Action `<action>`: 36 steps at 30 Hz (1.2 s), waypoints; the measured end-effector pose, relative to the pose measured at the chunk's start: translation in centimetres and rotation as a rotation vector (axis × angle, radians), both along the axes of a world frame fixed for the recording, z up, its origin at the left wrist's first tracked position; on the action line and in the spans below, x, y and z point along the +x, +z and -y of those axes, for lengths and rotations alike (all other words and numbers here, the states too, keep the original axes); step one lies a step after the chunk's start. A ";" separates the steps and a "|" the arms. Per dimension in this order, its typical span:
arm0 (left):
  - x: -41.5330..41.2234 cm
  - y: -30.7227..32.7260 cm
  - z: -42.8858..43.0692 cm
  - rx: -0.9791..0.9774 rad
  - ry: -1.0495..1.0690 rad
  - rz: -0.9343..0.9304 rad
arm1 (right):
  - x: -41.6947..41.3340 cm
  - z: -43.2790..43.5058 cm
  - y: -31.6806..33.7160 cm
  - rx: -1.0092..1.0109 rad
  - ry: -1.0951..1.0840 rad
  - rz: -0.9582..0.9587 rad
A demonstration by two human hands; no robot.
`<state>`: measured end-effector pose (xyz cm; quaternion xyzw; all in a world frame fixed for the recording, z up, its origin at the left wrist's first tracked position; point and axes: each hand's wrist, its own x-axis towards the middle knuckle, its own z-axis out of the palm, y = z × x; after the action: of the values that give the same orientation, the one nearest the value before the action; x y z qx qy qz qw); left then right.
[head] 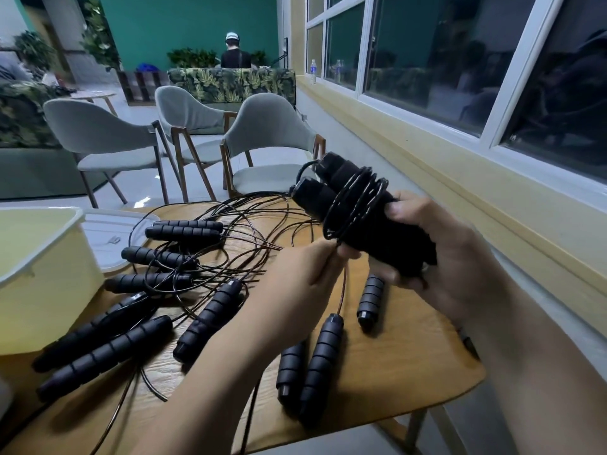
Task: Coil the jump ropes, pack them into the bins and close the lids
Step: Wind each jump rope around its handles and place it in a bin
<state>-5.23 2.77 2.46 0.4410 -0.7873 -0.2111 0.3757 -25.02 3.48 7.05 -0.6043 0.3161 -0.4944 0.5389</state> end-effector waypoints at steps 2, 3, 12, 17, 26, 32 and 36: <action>-0.3 0.0 -0.1 -0.019 0.003 0.042 | -0.1 0.3 -0.2 -0.027 -0.089 -0.016; -0.1 -0.3 0.1 -0.009 0.008 0.062 | 0.0 0.5 -0.3 -0.036 -0.145 -0.022; 0.7 0.0 0.1 -0.032 0.022 0.218 | -0.4 1.2 -1.6 -0.213 -0.556 -0.490; 1.9 1.0 -0.3 -0.095 -0.014 0.128 | -1.3 2.1 -2.1 -0.187 -0.634 -0.657; 4.2 2.0 0.3 -0.228 0.051 -0.083 | -0.9 1.1 -1.6 -0.136 -0.120 -0.737; 5.1 1.8 0.6 -0.098 0.000 -0.187 | -0.5 0.4 -1.4 -0.084 0.131 -0.737; 5.5 1.7 0.7 -0.045 -0.101 -0.244 | -0.7 -0.1 -0.8 0.008 0.303 -0.654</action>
<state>0.23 2.05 4.13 0.3636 -0.7614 -0.2641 0.4672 -25.75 3.63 6.24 -0.7684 0.3806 -0.1883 0.4788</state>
